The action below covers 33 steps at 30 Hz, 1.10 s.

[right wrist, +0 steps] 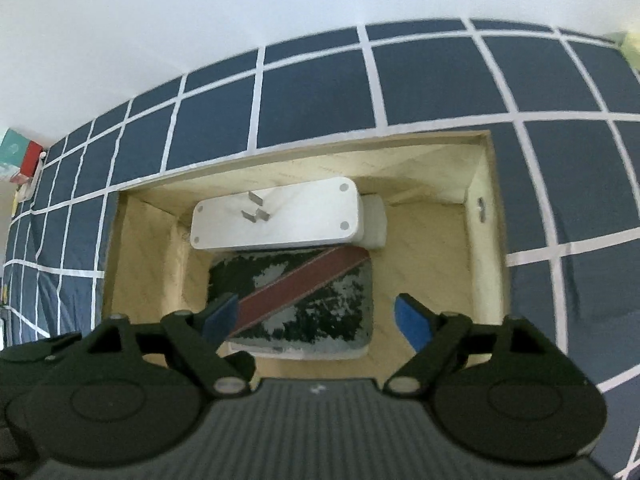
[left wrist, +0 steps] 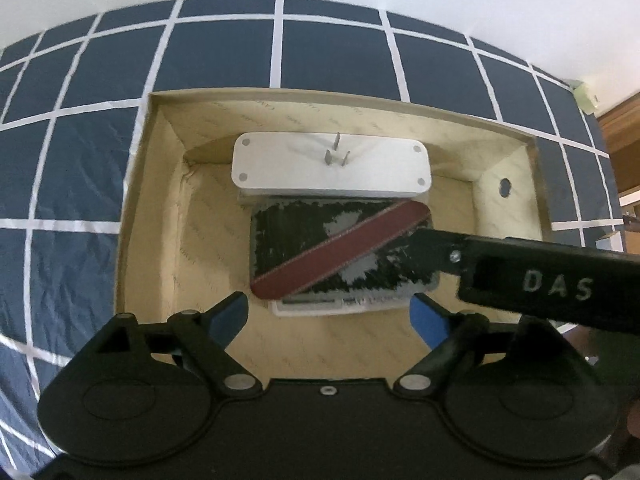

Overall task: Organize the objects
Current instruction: 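Lower the black case onto the remotes in the box and open both tools, then move both tools from the box toward the small white carton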

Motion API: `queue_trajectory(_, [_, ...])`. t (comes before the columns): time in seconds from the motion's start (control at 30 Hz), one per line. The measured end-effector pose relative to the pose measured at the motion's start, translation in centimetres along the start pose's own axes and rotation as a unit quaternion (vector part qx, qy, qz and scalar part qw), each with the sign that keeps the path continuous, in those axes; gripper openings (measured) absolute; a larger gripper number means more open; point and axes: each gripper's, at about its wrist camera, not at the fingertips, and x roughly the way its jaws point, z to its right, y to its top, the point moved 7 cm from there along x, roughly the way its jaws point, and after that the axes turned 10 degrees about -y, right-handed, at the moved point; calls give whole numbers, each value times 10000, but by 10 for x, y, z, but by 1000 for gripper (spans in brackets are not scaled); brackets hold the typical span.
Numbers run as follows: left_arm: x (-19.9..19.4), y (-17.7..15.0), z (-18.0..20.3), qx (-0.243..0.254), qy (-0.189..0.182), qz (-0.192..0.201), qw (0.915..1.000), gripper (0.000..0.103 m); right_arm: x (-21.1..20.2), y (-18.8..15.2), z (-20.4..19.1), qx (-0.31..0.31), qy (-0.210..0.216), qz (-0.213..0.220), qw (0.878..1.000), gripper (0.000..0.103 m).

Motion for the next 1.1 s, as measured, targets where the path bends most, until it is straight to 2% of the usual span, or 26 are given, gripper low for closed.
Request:
queue_trajectory(0.4, [-40, -35, 35, 332, 125, 428, 9985, 99, -57, -37, 30, 101, -193, 455, 9987, 97])
queue_trajectory(0.63, [-43, -53, 61, 633, 142, 416, 9970, 103, -79, -62, 57, 274, -361, 571, 9973, 103])
queue_trajectory(0.83, [-36, -63, 90, 951, 130, 331, 9948, 103, -91, -79, 94, 582, -512, 655, 9948, 103])
queue_trajectory(1.1, [-14, -69, 146, 1392, 71, 224, 9900, 103, -104, -100, 168, 1255, -741, 778, 9863, 103])
